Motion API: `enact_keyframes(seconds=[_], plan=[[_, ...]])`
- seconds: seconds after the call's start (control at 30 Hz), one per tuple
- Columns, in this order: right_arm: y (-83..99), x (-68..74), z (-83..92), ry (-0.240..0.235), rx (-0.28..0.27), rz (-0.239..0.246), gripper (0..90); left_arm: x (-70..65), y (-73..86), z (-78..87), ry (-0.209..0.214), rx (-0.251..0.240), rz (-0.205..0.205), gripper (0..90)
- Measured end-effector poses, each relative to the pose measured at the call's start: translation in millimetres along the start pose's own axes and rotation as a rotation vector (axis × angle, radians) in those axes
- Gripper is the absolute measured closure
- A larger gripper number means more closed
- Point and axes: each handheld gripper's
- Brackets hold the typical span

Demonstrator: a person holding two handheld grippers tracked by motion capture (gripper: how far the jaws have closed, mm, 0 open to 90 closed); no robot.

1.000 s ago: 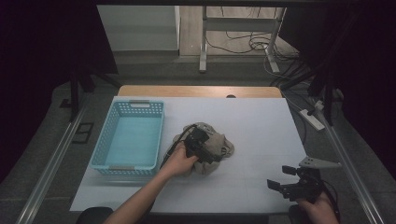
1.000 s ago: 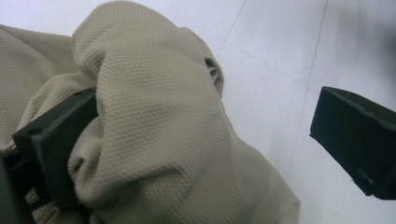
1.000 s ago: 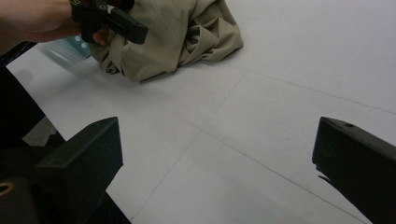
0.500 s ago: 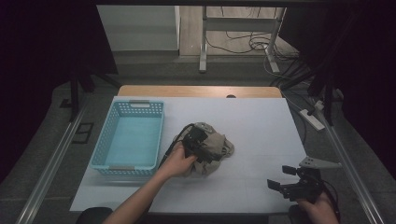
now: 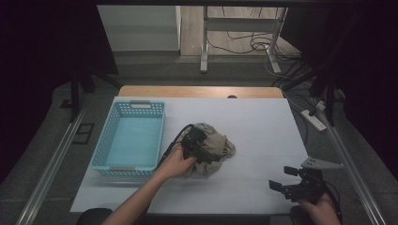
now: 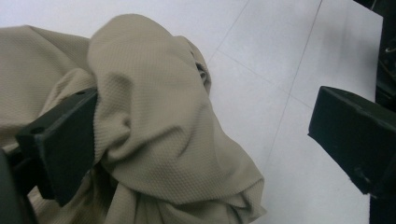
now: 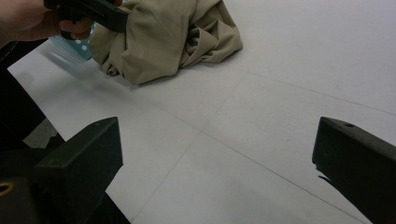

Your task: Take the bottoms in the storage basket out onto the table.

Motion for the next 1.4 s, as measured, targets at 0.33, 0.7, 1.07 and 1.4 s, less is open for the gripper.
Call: enact_keyframes(seconds=[0.33, 0.7, 1.07, 1.4], plan=[[0.0, 0.0, 0.0, 0.0, -0.001, 0.0, 1.8, -2.0, -1.4, 6.4, 0.003, -0.028, -0.012, 1.2], [-0.1, 0.2, -0.2, 0.003, 0.002, 0.0, 1.8, -4.5, -2.0, 14.6, 0.015, -0.06, -0.004, 0.7], [0.0, 1.2, -0.9, 0.009, 0.005, 0.01, 1.8, -7.1, -0.4, 21.4, -0.008, -0.076, -0.036, 0.4], [0.2, 2.9, -1.5, 0.023, 0.01, 0.023, 1.8, -4.6, 2.9, 26.4, 0.012, -0.064, -0.043, 0.4]])
Point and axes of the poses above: each handheld gripper's, and its own axes: z roughly backward along the jaws, y roughly out of its underside, x roughly to its left, and after that the axes turned 12 degrees about -z, right-handed
